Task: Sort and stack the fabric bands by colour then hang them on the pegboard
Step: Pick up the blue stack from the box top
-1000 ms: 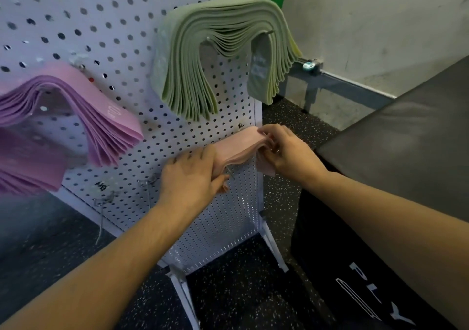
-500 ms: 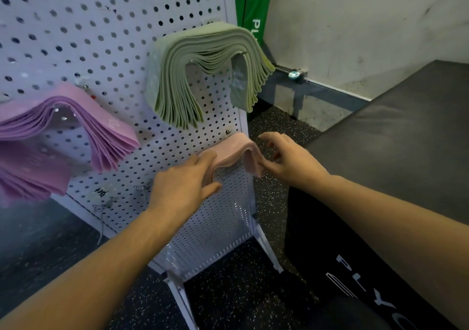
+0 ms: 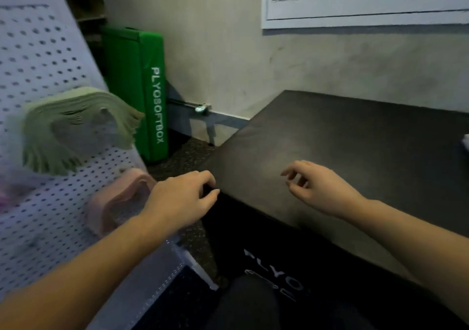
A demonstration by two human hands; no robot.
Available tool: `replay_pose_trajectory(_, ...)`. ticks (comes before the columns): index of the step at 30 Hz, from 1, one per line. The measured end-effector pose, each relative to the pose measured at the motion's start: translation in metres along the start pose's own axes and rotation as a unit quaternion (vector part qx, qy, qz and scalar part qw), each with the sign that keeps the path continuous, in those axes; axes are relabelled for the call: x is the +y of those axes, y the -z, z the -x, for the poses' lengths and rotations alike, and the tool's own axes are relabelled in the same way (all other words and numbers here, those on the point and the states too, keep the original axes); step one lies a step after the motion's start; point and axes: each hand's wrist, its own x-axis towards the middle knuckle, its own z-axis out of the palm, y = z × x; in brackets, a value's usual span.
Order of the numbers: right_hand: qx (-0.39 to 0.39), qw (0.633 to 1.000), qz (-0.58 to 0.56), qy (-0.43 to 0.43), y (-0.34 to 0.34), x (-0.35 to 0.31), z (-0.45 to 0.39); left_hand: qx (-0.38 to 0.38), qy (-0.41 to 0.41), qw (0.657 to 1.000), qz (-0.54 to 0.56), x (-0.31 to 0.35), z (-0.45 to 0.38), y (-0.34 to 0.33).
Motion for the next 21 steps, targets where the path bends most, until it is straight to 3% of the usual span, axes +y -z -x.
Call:
replay_pose_trajectory(5,0.019,0.992,0.034,-0.122,0.079,0.073,0.075,-0.037,-0.094,0.993,0.058,0.117,-0.059,-0.017)
replay_pose_trajectory(8,0.07,0.978,0.046,-0.193,0.114,0.12,0.118,-0.069,-0.139,0.985,0.08,0.188,-0.091,-0.035)
replay_pose_trajectory(14,0.172,0.92,0.055,-0.348,0.173,0.203,0.189,-0.113,-0.237,0.958,0.115,0.317,-0.137,-0.064)
replay_pose_trajectory(21,0.119,0.875,0.031,-0.469,0.183,0.276,0.199,-0.105,-0.28,0.928,0.224,0.435,-0.2,-0.096)
